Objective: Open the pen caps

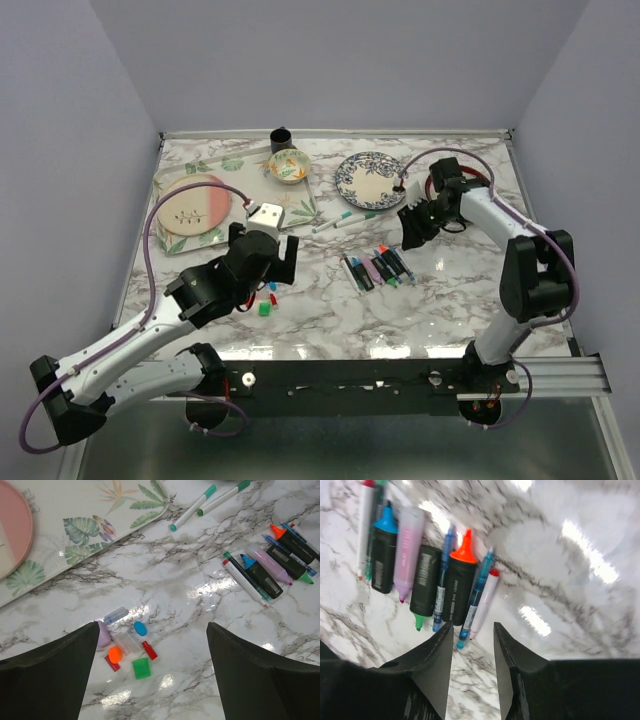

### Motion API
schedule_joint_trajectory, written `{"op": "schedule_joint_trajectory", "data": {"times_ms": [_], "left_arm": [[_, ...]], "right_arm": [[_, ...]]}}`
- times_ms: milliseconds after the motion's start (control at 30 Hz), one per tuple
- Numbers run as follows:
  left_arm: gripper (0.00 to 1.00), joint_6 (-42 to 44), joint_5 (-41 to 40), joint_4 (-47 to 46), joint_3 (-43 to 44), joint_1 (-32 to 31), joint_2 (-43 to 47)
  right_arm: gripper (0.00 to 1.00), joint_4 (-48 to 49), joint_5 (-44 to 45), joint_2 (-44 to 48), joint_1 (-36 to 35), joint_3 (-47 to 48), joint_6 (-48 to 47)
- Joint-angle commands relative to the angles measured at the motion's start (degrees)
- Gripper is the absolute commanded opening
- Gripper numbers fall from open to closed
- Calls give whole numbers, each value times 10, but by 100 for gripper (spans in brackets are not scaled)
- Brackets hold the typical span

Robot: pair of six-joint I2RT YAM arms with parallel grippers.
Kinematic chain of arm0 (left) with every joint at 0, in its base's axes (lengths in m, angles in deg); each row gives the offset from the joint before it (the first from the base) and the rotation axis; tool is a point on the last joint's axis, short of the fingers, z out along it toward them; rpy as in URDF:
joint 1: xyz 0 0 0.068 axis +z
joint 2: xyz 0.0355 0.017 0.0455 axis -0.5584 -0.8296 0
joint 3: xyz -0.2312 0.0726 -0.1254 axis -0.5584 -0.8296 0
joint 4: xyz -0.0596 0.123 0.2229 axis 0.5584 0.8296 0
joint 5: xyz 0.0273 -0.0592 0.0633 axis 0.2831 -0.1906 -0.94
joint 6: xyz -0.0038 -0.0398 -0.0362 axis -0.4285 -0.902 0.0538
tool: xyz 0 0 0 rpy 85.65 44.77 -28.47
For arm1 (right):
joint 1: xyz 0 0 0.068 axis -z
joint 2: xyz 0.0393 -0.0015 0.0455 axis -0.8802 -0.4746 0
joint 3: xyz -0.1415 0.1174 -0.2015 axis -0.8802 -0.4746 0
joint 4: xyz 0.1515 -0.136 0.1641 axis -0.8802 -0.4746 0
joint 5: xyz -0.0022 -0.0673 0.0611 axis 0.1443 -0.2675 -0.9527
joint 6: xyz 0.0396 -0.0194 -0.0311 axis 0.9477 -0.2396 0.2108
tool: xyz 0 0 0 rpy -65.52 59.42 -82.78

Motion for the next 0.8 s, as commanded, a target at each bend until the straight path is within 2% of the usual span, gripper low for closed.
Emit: {"op": "schedule_joint_trajectory", "data": {"times_ms": [0, 33, 67, 133, 200, 267, 400, 533, 567, 667, 767], "left_arm": [[99, 58, -34, -35, -54, 3, 55], [99, 61, -33, -51, -61, 3, 62], [99, 64, -34, -56, -66, 3, 73], [99, 66, -43, -51, -63, 5, 77], [99, 63, -67, -46, -63, 5, 87], [99, 62, -74, -43, -65, 5, 104], [99, 63, -77, -51, -74, 7, 134], [99, 63, -74, -57, -79, 14, 158], [99, 62, -74, -60, -80, 16, 160], [99, 62, -68, -61, -81, 21, 164], [99, 64, -55, -63, -82, 29, 164]], "right_arm": [[47, -8, -90, 80, -28, 42, -203], [48, -22, -104, 91, -33, 42, -251], [48, -42, -114, 95, -40, 43, -398], [57, -126, -132, 102, -47, 37, -590], [66, -152, -127, 102, -48, 33, -785], [67, -131, -125, 74, -54, 51, -798], [67, -181, -115, -13, -73, 174, -819], [67, -156, -56, -78, -108, 243, -765], [67, -158, -45, -94, -116, 264, -725], [65, -197, -1, -163, -141, 350, -698], [64, -176, 29, -202, -161, 365, -656]]}}
